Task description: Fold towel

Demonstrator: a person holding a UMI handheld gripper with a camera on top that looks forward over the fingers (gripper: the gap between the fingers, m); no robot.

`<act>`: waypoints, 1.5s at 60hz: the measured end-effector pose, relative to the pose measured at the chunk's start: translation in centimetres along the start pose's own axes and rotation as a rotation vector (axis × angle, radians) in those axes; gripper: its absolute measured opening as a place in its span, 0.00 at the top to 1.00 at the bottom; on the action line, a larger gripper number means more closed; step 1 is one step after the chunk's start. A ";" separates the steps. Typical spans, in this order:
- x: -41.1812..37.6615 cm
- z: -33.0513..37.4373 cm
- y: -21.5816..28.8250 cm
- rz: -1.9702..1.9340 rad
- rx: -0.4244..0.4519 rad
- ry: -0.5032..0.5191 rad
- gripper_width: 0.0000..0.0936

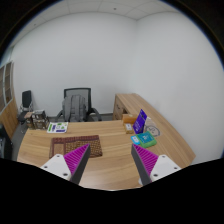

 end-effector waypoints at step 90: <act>-39.4 -24.3 -22.6 0.268 -0.164 0.266 0.91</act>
Point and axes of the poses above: the point between the fingertips, and its own axes, seen from behind it with the camera up: x to the right, y up, z backward, against the way the camera looks, the point moved 3 cm from there along z, backward, against the way the camera looks, and after that the axes turned 14 degrees about x, right-handed, at the moved point
